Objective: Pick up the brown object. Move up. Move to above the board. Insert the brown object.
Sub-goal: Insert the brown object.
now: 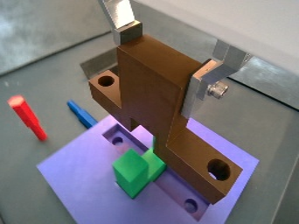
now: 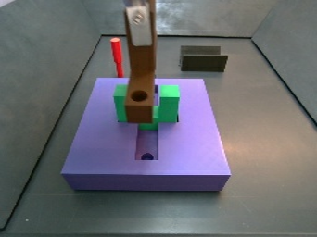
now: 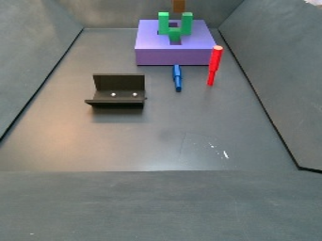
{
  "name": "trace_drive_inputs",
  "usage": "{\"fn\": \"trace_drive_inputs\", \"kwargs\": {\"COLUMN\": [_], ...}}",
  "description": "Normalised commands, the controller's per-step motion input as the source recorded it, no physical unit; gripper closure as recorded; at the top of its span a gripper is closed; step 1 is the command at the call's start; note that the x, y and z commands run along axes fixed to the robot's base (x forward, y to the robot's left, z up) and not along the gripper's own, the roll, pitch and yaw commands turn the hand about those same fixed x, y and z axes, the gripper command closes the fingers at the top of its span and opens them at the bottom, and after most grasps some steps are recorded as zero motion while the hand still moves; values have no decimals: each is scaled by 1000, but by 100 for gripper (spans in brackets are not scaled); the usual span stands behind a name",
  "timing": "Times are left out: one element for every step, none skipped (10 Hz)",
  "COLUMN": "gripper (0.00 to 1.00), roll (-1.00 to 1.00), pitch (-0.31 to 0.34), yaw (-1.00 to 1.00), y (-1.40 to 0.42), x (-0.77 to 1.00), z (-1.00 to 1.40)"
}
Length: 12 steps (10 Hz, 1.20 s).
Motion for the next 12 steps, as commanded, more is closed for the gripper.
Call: {"fn": "trace_drive_inputs", "kwargs": {"gripper": [100,100,100,100,100,100,100,100,100,100,100,100], "roll": [-284,-203,-59,0,0,0,0,-57,-73,-99,-94,-61], "pitch": [9,0,0,0,-23,-20,-19,-34,-43,-51,-70,-43], "yaw": [223,89,23,0,0,-6,-74,-109,-91,-71,-94,-69], "y": [140,40,0,-17,-43,-3,0,0,0,0,0,0], "x": [137,114,0,0,-60,-54,-20,0,0,0,0,0], "z": [-340,-300,-314,-251,-263,-246,-240,-277,-263,-251,-291,-300]}}
